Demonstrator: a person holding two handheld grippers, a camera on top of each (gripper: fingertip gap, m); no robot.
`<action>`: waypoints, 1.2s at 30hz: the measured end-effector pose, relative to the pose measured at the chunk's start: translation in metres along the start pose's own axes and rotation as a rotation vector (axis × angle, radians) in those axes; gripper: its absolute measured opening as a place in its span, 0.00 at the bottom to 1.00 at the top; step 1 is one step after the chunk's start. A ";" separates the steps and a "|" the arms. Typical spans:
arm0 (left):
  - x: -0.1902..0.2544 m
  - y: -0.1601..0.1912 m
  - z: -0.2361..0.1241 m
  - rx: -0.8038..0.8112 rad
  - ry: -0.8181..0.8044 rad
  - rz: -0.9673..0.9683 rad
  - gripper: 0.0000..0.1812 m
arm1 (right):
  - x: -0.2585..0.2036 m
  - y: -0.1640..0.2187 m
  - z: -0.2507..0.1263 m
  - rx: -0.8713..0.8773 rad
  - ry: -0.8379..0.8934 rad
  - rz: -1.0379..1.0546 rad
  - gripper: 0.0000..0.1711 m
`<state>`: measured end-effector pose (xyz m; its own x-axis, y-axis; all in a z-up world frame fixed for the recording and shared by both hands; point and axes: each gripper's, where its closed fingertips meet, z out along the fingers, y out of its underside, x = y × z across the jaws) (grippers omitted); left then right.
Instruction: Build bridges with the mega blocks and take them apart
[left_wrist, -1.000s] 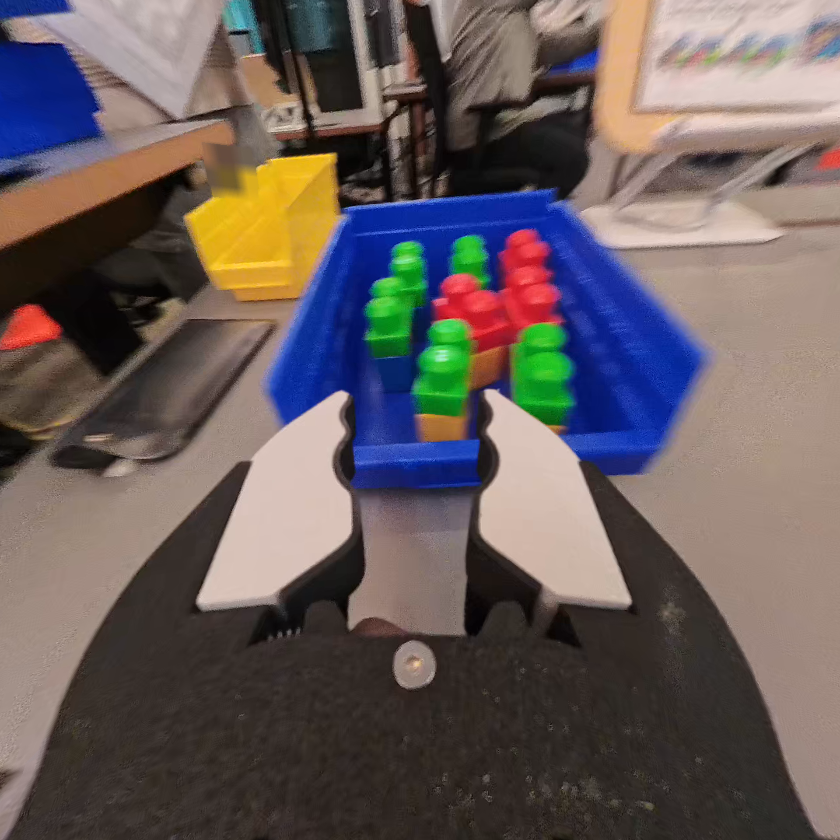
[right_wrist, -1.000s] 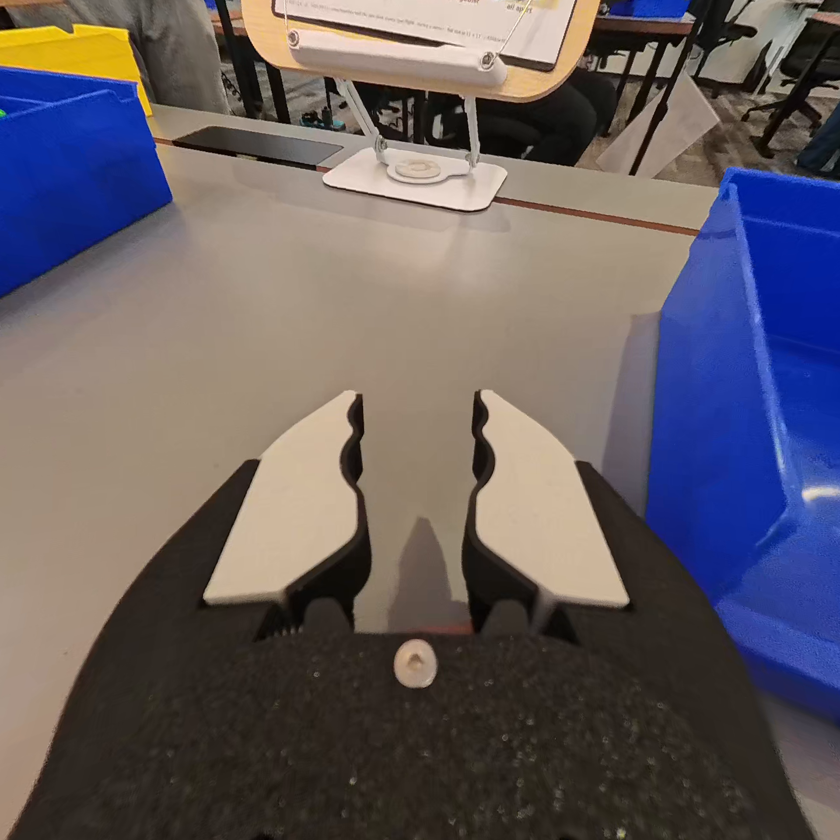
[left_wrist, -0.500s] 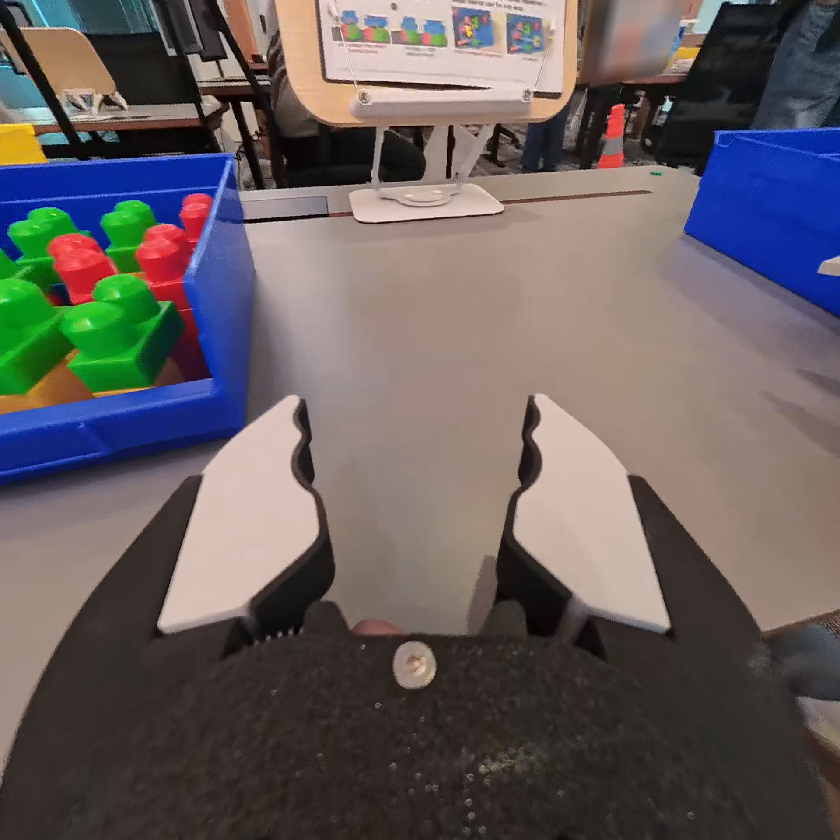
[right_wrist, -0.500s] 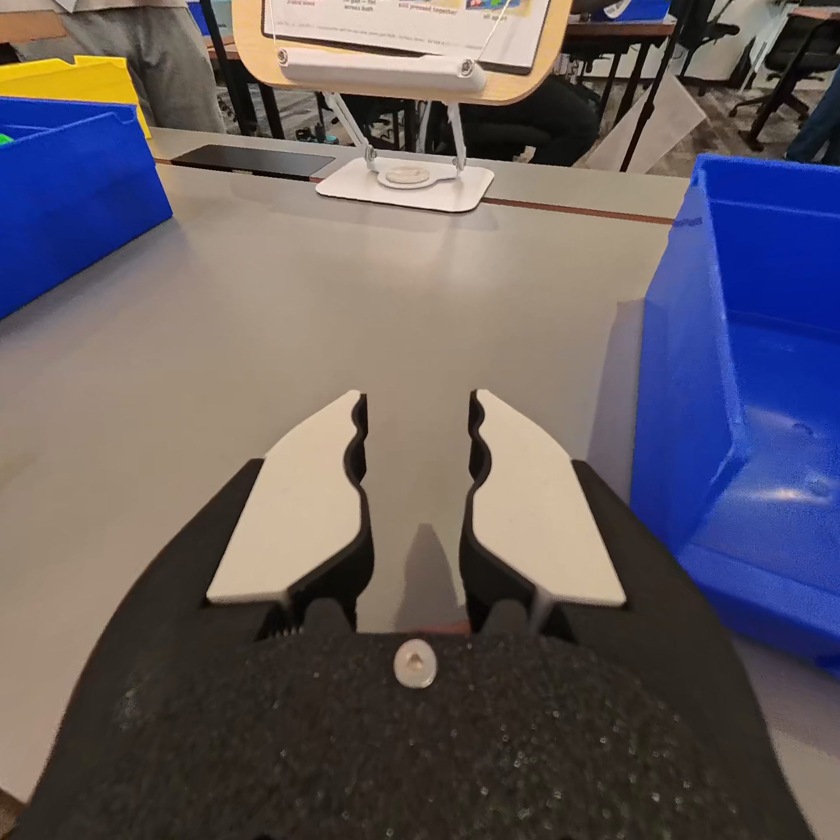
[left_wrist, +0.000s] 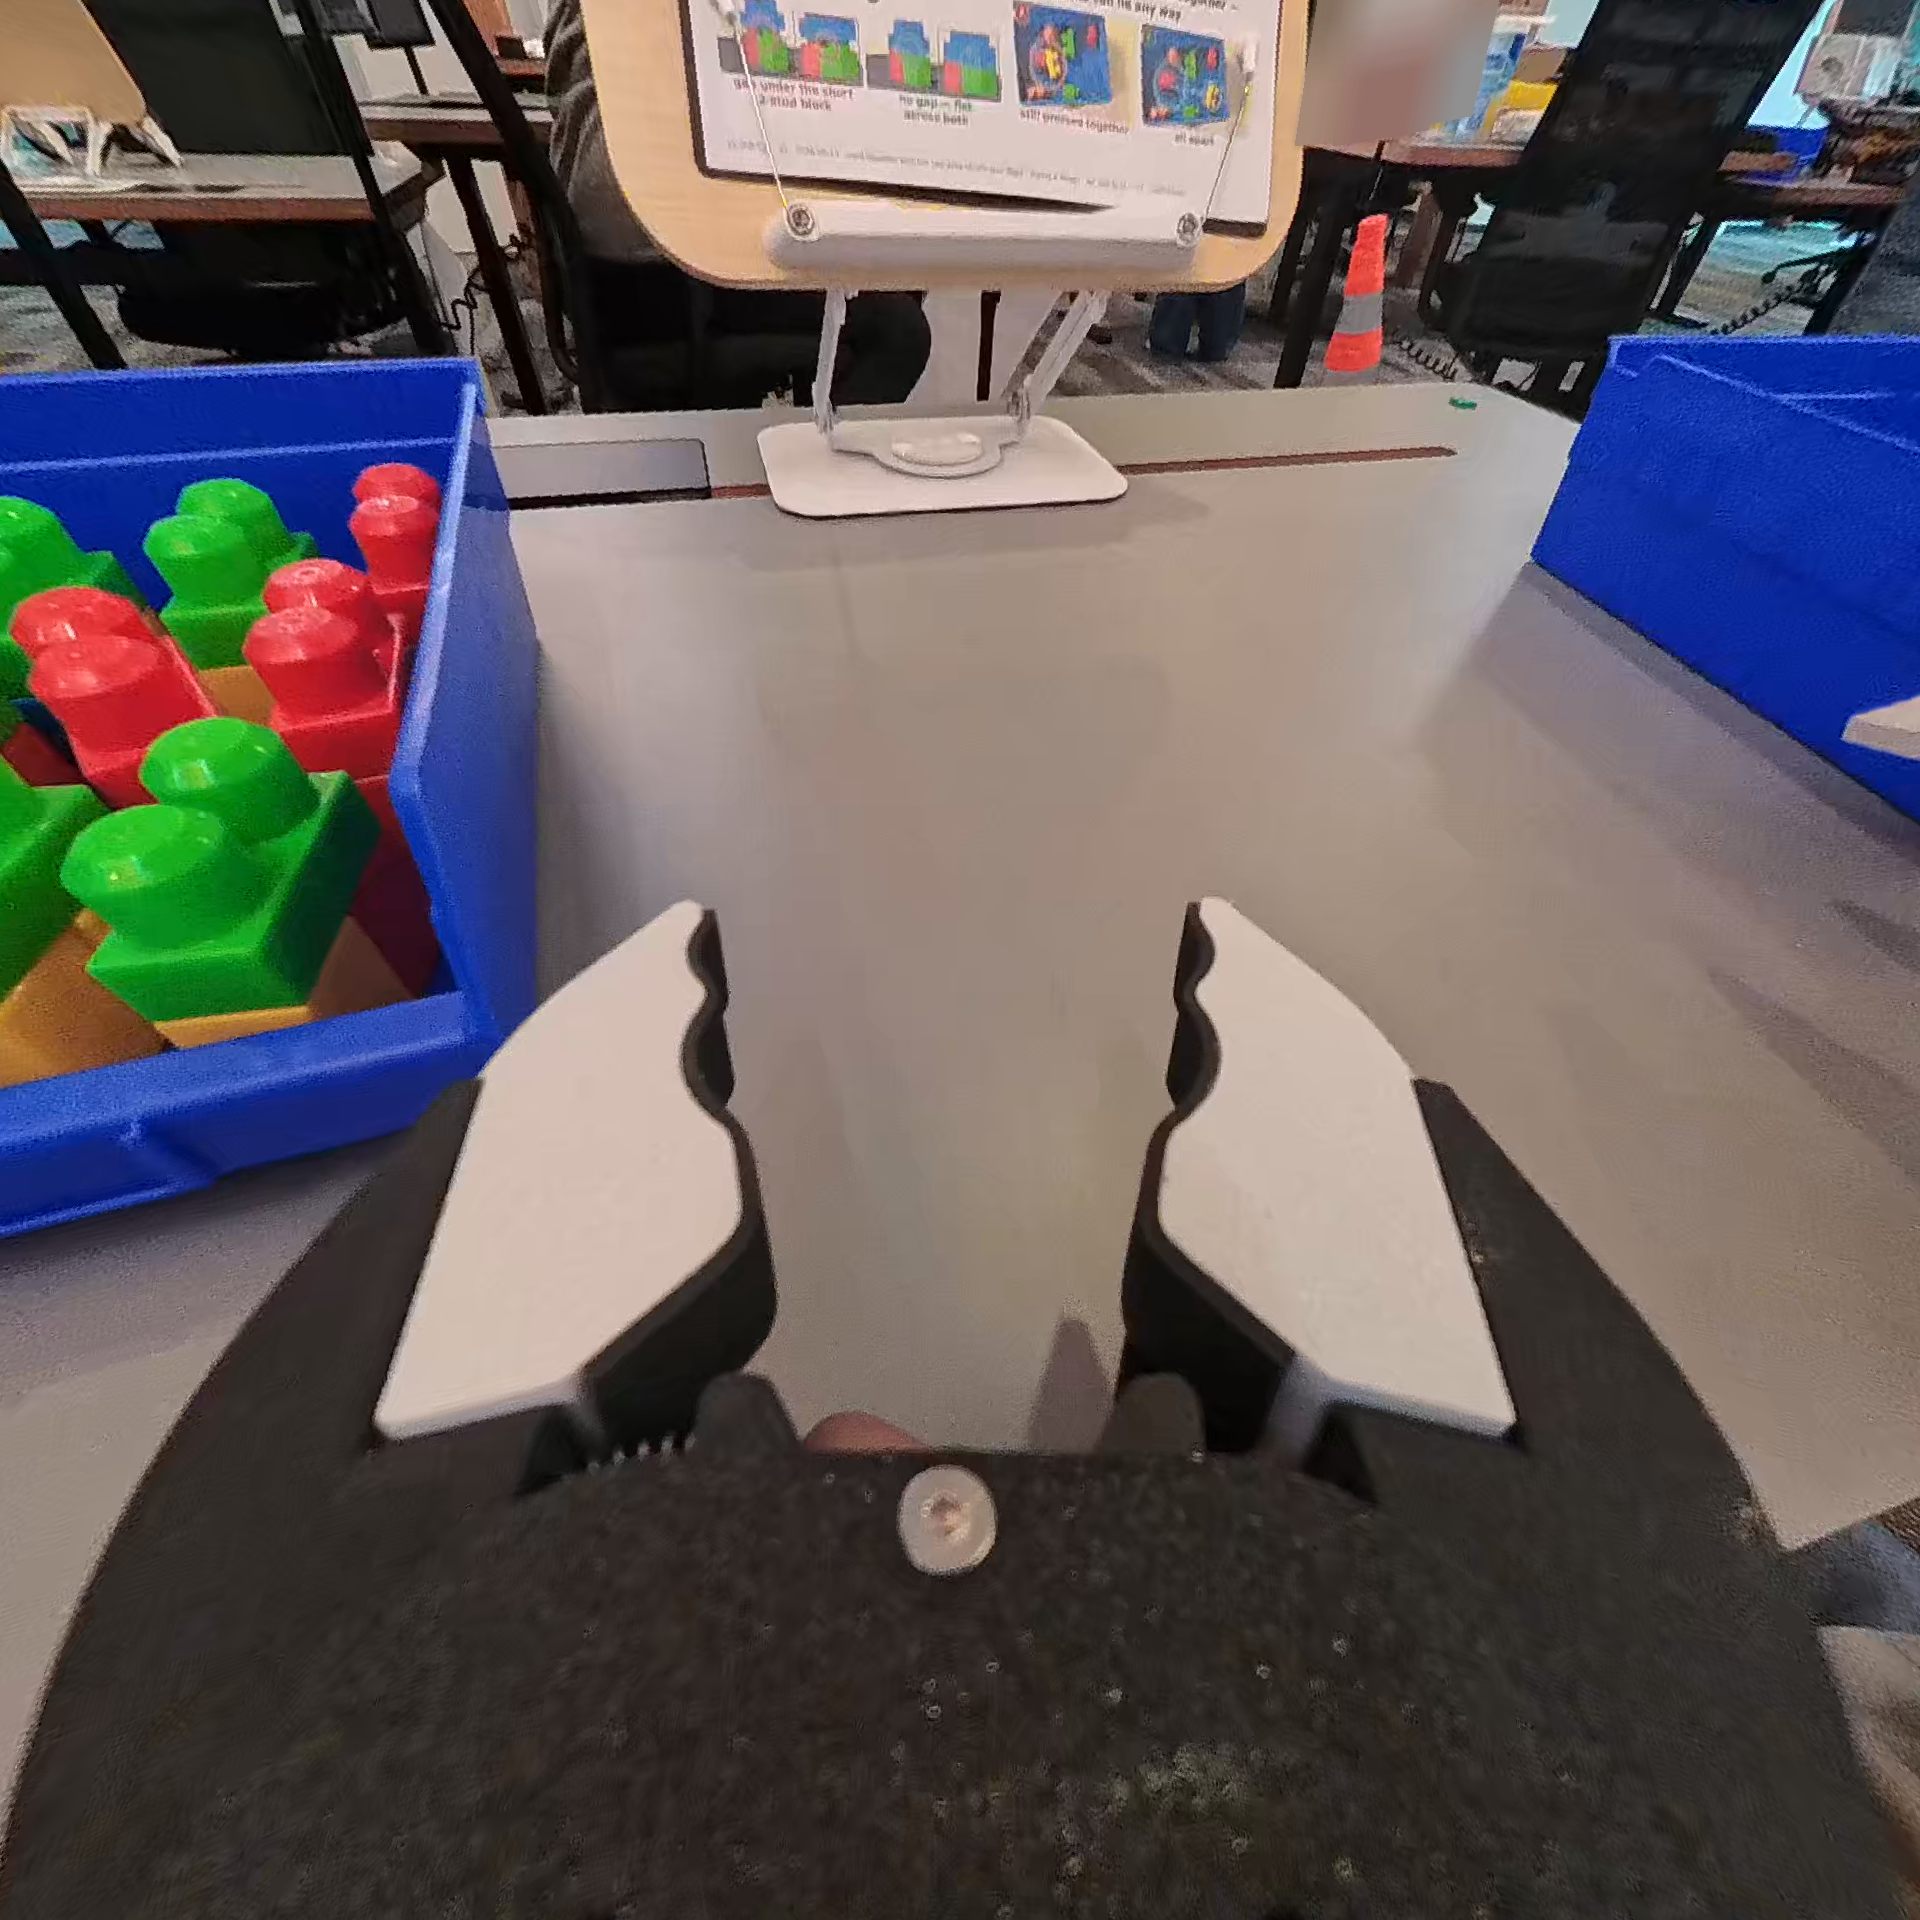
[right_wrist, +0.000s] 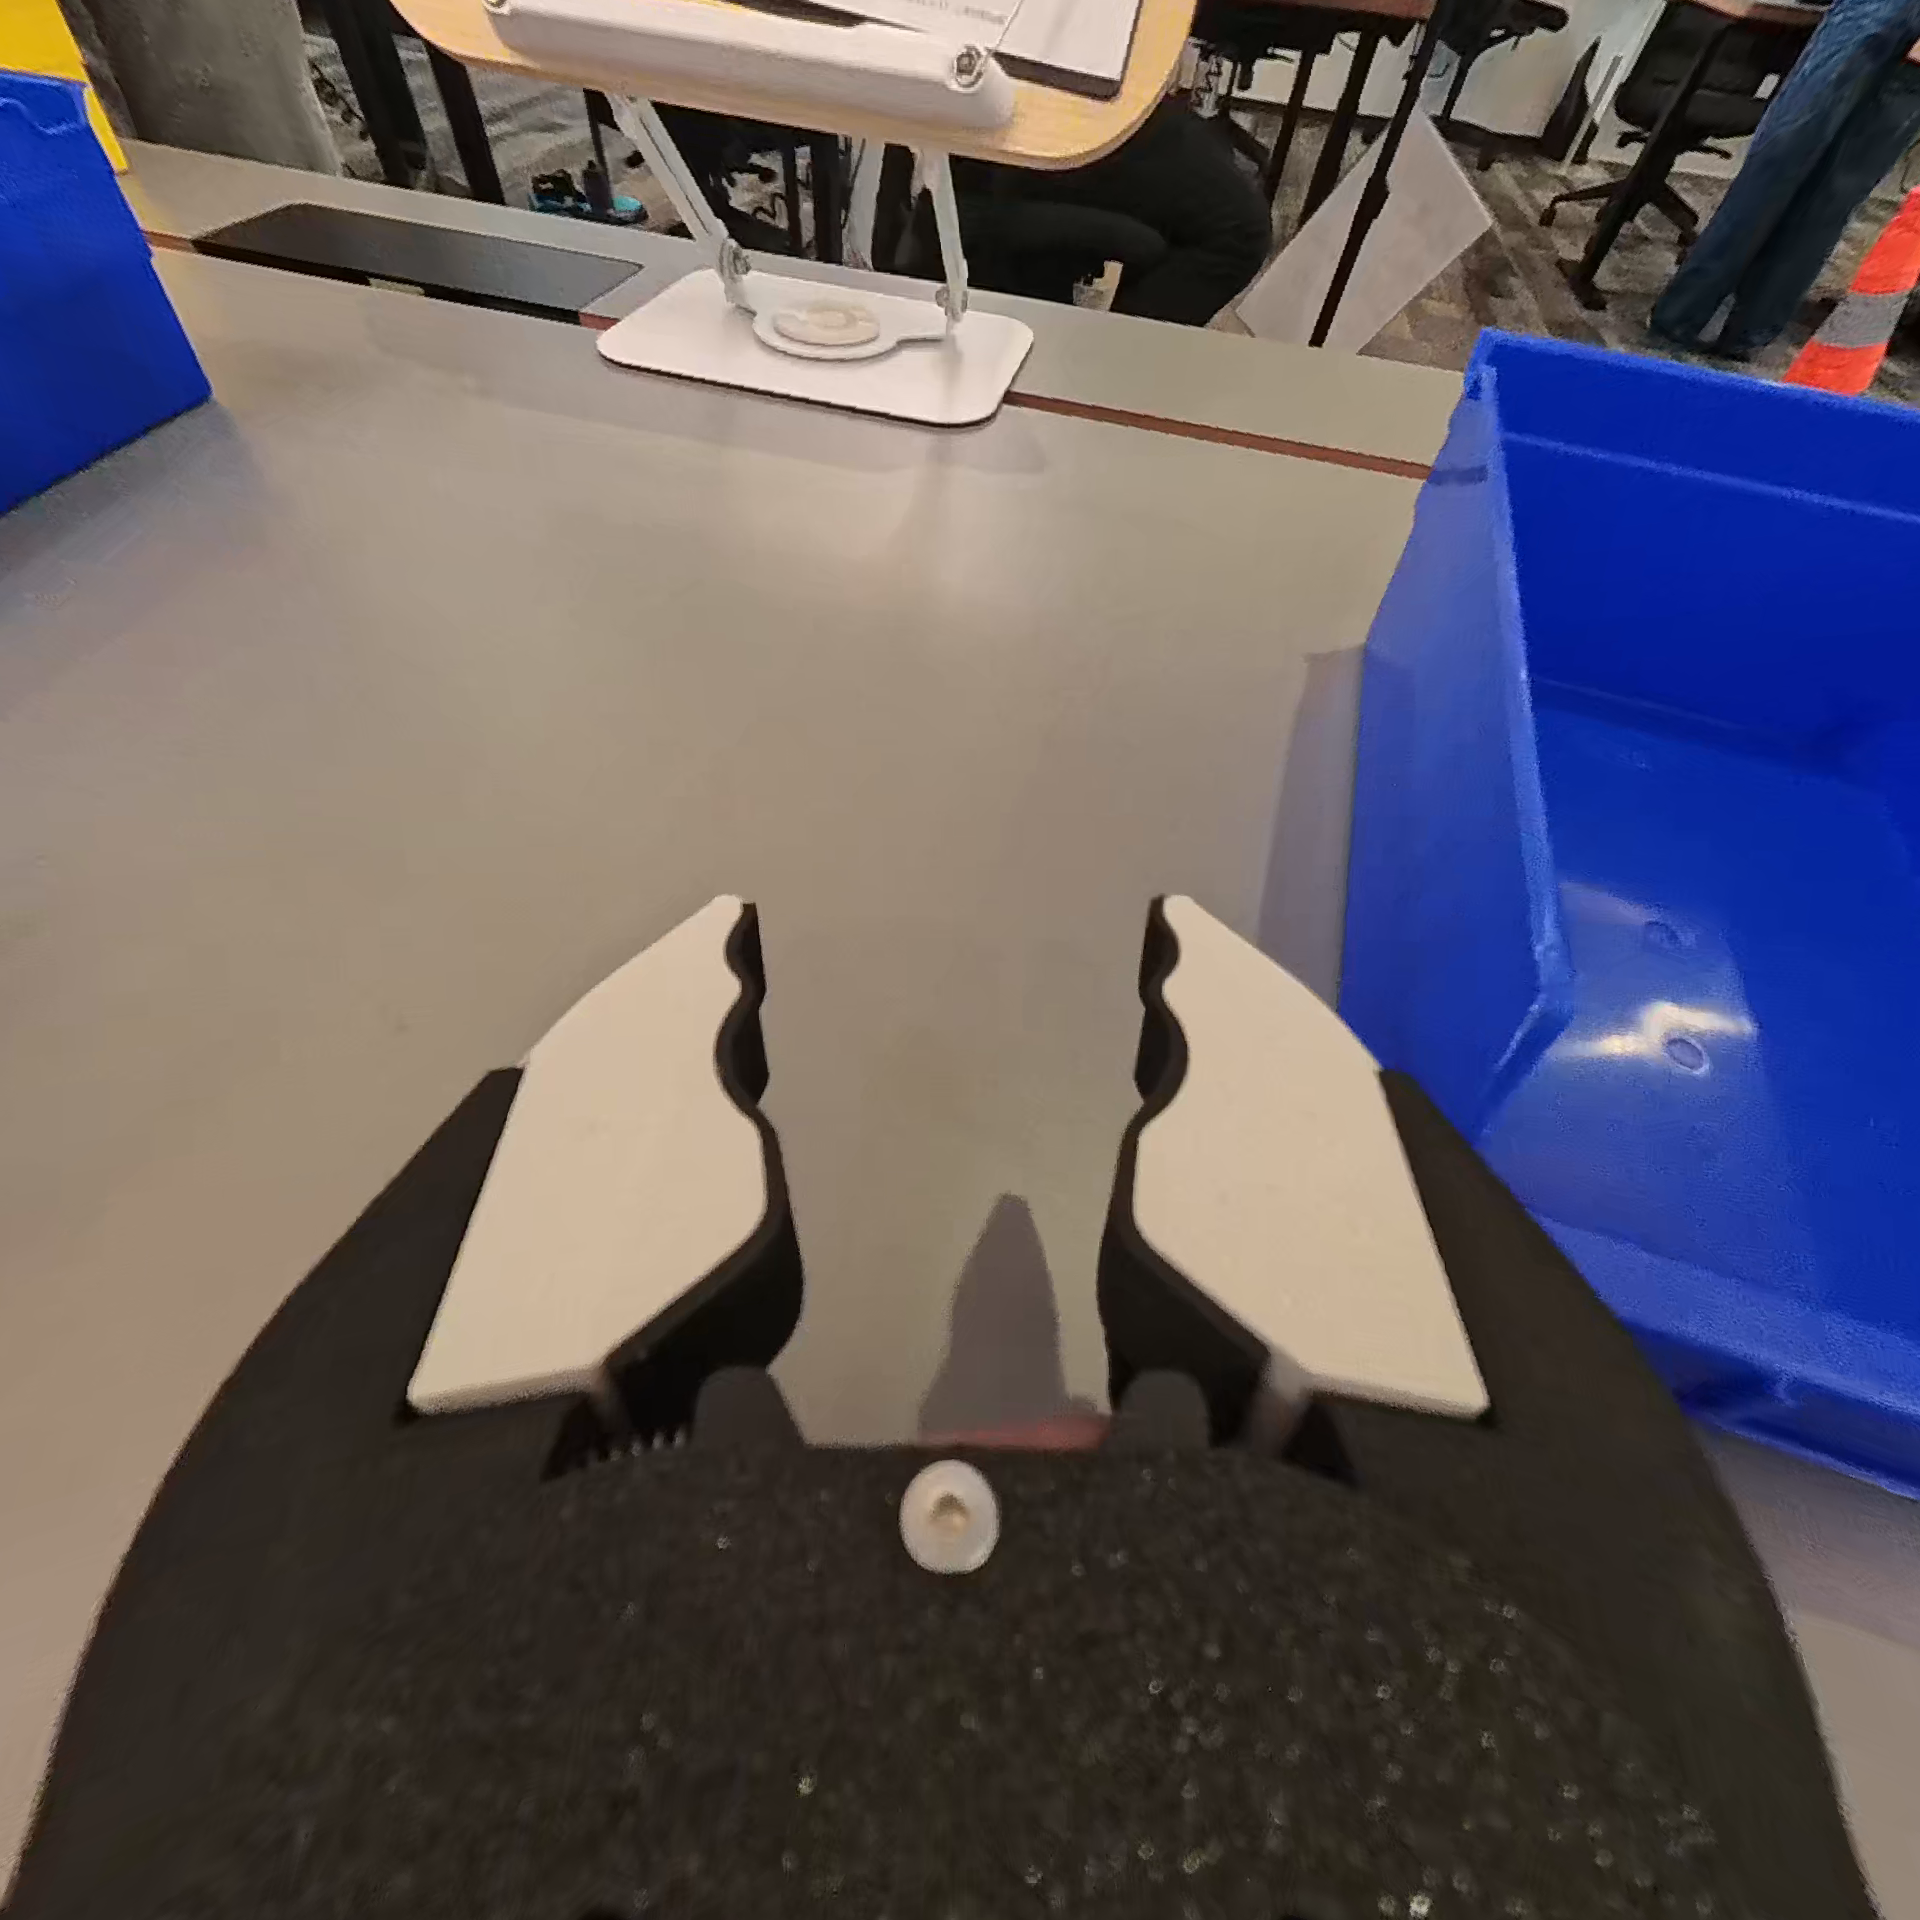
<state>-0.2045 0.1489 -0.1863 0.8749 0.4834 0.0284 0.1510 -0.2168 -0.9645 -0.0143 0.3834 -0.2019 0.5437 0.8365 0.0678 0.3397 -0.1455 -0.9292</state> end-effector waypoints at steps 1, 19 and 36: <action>-0.002 -0.001 0.001 -0.002 -0.005 0.000 0.46 | 0.004 0.001 0.000 -0.006 0.012 0.003 0.41; -0.040 0.005 -0.001 -0.035 -0.120 0.011 0.44 | 0.002 -0.007 -0.004 0.022 0.005 -0.031 0.42; -0.166 -0.053 -0.030 -0.239 -0.265 0.193 0.40 | -0.025 -0.001 0.001 0.008 -0.124 0.019 0.42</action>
<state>-0.3437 0.0549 -0.1319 0.7538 0.6093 -0.2462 0.1256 -0.5013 -0.8561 -0.0292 0.3634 -0.2030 0.4509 0.8926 0.0053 0.3236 -0.1579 -0.9329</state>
